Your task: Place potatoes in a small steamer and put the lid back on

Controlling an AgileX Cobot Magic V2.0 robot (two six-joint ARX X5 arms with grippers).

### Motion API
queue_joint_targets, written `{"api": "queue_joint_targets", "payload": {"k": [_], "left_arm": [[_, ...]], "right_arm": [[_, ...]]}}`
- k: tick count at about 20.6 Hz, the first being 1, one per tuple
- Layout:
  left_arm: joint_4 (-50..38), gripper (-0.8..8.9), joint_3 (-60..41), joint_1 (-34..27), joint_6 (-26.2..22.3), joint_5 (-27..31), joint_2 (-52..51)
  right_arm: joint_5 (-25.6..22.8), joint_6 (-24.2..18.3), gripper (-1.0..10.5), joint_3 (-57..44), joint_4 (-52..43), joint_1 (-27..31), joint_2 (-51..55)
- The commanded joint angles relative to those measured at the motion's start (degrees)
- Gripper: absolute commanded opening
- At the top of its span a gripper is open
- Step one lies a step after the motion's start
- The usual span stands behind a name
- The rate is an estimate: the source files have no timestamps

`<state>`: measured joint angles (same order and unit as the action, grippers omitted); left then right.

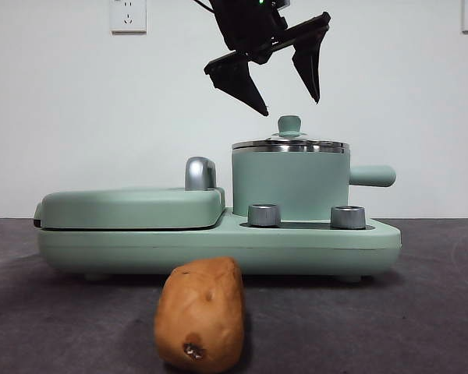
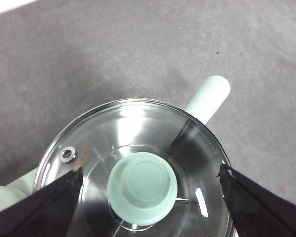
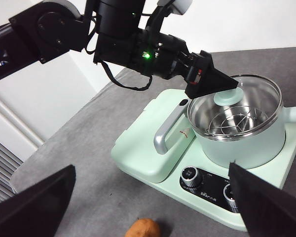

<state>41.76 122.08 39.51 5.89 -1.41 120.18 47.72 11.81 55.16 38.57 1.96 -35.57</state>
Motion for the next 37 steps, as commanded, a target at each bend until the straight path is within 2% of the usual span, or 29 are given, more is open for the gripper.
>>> {"api": "queue_joint_targets", "payload": {"k": [1,11,14,19,21,25,27,29,32,34,37], "left_arm": [[-0.7,4.33,1.7,0.6,1.9,0.2,2.1],[-1.4,4.26,1.7,0.7,2.5,1.0,4.7],[-1.6,3.22,1.7,0.8,1.3,2.0,4.7],[-1.3,3.04,1.7,1.1,1.0,2.0,4.7],[-0.7,2.54,1.7,1.1,0.9,1.9,4.7],[0.4,2.26,1.7,1.1,0.5,2.0,4.7],[0.4,1.18,1.7,1.1,-0.1,1.9,4.7],[0.0,0.52,1.7,1.1,-0.6,2.0,4.7],[0.2,0.49,2.5,1.1,-1.9,2.0,4.7],[3.6,0.49,5.5,1.1,-2.4,2.0,4.7],[8.9,0.49,11.5,1.1,-2.9,2.0,4.7]], "right_arm": [[-0.2,-0.5,5.0,1.0,-0.3,0.0,-0.3],[-0.2,-0.6,5.0,1.0,0.7,0.0,-0.3],[-0.2,-0.6,5.0,1.0,0.8,0.0,-0.3],[-0.2,-0.6,5.0,1.0,0.8,0.0,-0.3],[-0.2,-0.6,5.0,1.0,0.8,0.0,-0.3],[-0.2,-0.6,5.0,1.0,0.8,0.0,-0.3],[-0.2,-0.5,5.0,1.0,0.8,0.0,-0.3],[-0.2,-0.5,5.0,1.0,0.8,0.0,-0.3],[-0.2,-0.5,5.0,1.0,0.8,0.0,-0.3],[-0.2,-0.5,5.0,1.0,0.8,0.0,-0.3],[-3.1,-0.2,5.0,1.0,0.9,0.0,-0.3]]}}
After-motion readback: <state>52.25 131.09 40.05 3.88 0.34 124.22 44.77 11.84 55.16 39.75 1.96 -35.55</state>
